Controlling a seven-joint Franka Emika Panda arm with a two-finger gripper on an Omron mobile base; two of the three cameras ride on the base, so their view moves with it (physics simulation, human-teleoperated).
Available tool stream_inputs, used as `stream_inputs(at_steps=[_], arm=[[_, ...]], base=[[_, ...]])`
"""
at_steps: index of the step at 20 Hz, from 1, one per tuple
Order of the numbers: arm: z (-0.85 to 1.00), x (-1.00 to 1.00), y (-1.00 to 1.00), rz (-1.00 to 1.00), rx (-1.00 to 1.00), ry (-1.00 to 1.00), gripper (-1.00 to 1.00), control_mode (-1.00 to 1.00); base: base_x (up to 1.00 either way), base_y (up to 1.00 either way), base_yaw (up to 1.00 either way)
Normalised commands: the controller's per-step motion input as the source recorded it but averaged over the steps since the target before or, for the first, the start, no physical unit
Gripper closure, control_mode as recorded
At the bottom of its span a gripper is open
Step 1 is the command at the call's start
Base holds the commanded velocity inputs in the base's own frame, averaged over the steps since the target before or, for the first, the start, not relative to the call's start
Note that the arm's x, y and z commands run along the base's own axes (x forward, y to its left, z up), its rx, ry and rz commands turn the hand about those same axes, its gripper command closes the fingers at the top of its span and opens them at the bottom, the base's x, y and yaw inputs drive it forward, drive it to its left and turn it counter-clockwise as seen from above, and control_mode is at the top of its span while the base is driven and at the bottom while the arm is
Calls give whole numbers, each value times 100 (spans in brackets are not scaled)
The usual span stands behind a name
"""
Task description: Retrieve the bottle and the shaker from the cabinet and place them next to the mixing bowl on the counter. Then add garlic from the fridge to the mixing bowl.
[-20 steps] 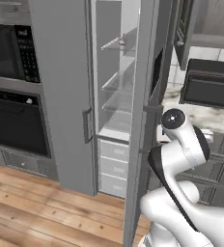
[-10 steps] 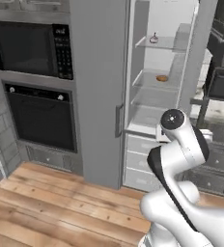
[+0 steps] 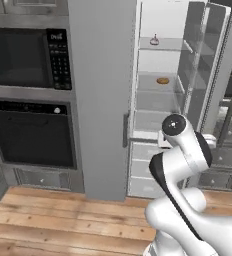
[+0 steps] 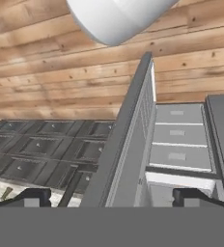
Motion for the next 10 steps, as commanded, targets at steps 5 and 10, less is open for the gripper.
stream_inputs(at_steps=[5,10], arm=[[0,0,0,0,0,0,-100,100],[0,0,0,0,0,0,-100,100]], base=[[65,29,-30],[75,12,-10]])
